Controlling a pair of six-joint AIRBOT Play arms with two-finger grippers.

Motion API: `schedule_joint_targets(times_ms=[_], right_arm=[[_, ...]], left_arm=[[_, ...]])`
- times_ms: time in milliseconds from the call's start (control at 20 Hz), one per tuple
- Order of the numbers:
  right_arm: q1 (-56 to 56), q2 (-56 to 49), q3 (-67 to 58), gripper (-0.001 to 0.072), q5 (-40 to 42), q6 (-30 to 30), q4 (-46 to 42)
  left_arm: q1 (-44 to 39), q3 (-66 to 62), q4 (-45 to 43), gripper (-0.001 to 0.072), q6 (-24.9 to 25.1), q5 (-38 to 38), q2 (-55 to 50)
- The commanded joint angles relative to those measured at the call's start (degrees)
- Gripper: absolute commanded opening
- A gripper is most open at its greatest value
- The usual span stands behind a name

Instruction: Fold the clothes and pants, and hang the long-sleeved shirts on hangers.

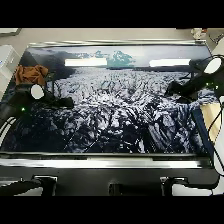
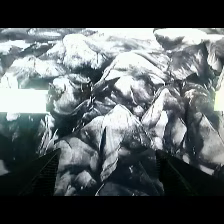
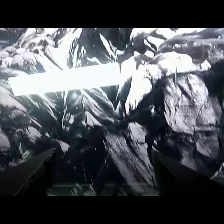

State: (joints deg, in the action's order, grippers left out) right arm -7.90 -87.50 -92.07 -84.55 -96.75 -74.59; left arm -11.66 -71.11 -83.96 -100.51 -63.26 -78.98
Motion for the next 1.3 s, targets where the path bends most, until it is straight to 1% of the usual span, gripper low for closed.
schedule_joint_targets(times_ms=[0,50,200,300,350,400,450,500,550,600,650,700,750,800,850,900,950,1000,1100,1150,1250], right_arm=[[0.0,0.0,0.0,0.0696,6.7,0.1,0.0],[0.0,0.0,0.0,0.0696,9.4,0.1,0.0],[0.0,0.0,0.0,0.0696,19.4,0.0,0.1],[0.0,0.0,0.0,0.0697,25.7,-0.2,1.9],[0.1,0.0,0.0,0.0697,27.3,-0.1,2.7],[0.1,0.0,0.0,0.0698,28.0,-0.1,3.3],[0.1,0.0,0.0,0.0698,28.0,0.2,3.2],[0.0,0.0,0.0,0.0697,27.3,0.4,2.8],[0.0,-0.1,0.0,0.0696,26.3,0.3,2.3],[0.1,-0.1,0.0,0.0695,24.8,0.3,1.9],[0.1,-0.2,0.0,0.0692,23.3,0.3,2.0],[0.1,-0.3,0.0,0.0691,21.5,0.3,1.9],[0.1,-0.4,0.0,0.0691,19.9,0.3,1.9],[0.1,-0.5,0.0,0.0691,18.4,0.3,1.9],[0.1,-0.7,0.0,0.069,16.9,0.3,2.0],[0.1,-0.9,0.0,0.069,15.5,0.3,2.1],[0.1,-1.0,0.0,0.069,14.7,0.3,2.1],[0.1,-1.1,0.0,0.069,14.0,0.3,2.1],[0.1,-1.2,0.1,0.069,13.8,0.3,2.2],[0.1,-1.2,0.1,0.069,13.8,0.2,2.2],[0.1,-1.2,0.1,0.069,13.8,-0.1,3.0]], left_arm=[[-0.5,0.1,0.1,0.0661,-1.0,3.1,-1.6],[-1.0,0.3,0.1,0.0661,-1.8,4.8,-2.1],[-2.1,0.3,-0.1,0.0661,-1.1,13.8,-4.7],[-1.7,-0.2,-0.2,0.0664,2.4,26.6,-6.3],[-0.7,-1.4,-0.2,0.0687,2.5,32.6,-6.9],[1.4,-4.6,-0.2,0.072,2.5,37.2,-8.2],[4.2,-9.4,-0.1,0.072,2.3,38.4,-10.1],[7.7,-16.6,0.0,0.072,2.3,35.9,-13.3],[11.3,-24.3,0.0,0.072,2.3,30.6,-17.0],[15.8,-32.8,0.1,0.072,-0.7,22.6,-21.4],[20.3,-39.9,1.6,0.072,-5.2,14.3,-25.3],[25.7,-46.0,7.4,0.072,-7.1,5.5,-29.3],[31.1,-48.6,16.4,0.072,-6.1,-0.8,-32.1],[36.6,-47.5,27.7,0.072,-3.3,-4.4,-33.6],[41.5,-44.3,36.6,0.072,-0.9,-5.4,-33.9],[45.1,-41.2,42.1,0.072,0.8,-5.3,-33.8],[48.1,-39.0,44.9,0.072,2.3,-5.2,-33.8],[50.0,-37.8,45.2,0.072,3.2,-4.8,-33.8],[51.6,-36.8,45.1,0.072,6.1,-1.0,-34.0],[51.5,-36.8,45.1,0.072,6.8,2.6,-34.4],[50.5,-36.8,45.2,0.072,6.7,9.5,-35.8]])
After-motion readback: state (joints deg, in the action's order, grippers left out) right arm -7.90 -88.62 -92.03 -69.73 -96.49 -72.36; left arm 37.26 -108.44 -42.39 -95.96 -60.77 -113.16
